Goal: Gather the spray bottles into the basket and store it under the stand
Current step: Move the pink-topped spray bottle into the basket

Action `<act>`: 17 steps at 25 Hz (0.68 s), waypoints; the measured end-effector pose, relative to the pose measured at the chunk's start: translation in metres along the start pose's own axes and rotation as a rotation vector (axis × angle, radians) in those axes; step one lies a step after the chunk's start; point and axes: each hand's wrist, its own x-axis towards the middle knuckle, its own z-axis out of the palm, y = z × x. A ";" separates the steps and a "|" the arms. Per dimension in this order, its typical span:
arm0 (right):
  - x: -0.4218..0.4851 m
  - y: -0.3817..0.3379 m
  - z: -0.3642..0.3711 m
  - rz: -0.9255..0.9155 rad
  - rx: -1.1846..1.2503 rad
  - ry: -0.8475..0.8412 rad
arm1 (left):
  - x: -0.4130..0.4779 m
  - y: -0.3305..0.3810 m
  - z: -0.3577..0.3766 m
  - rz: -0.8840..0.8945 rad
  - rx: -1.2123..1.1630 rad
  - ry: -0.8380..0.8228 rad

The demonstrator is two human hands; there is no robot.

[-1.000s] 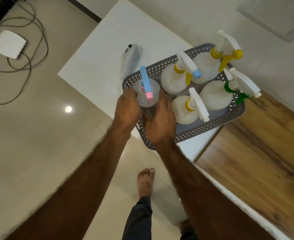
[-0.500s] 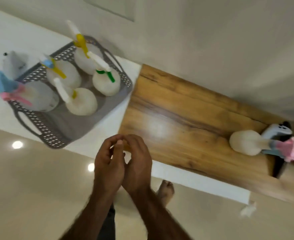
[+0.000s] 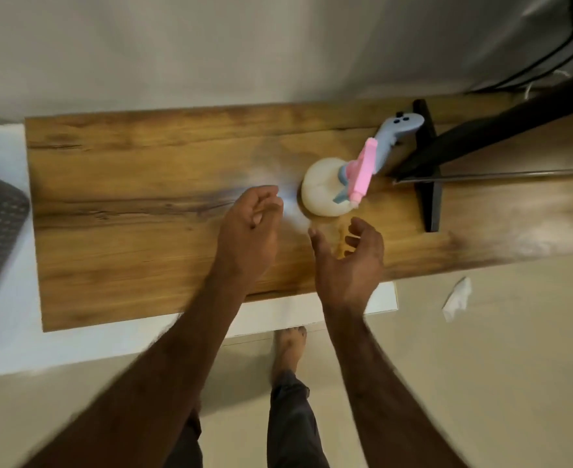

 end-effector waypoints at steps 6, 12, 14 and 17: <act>0.053 0.006 0.005 -0.179 0.013 -0.124 | 0.047 0.005 0.069 0.027 0.027 -0.024; 0.050 -0.006 0.009 -0.258 -0.008 -0.136 | 0.049 -0.006 0.062 0.049 -0.010 0.031; 0.034 -0.019 0.012 -0.312 -0.005 -0.151 | 0.036 -0.004 0.042 0.061 -0.003 0.081; 0.002 -0.050 0.025 -0.398 -0.020 -0.185 | 0.012 -0.001 -0.005 0.067 -0.035 0.166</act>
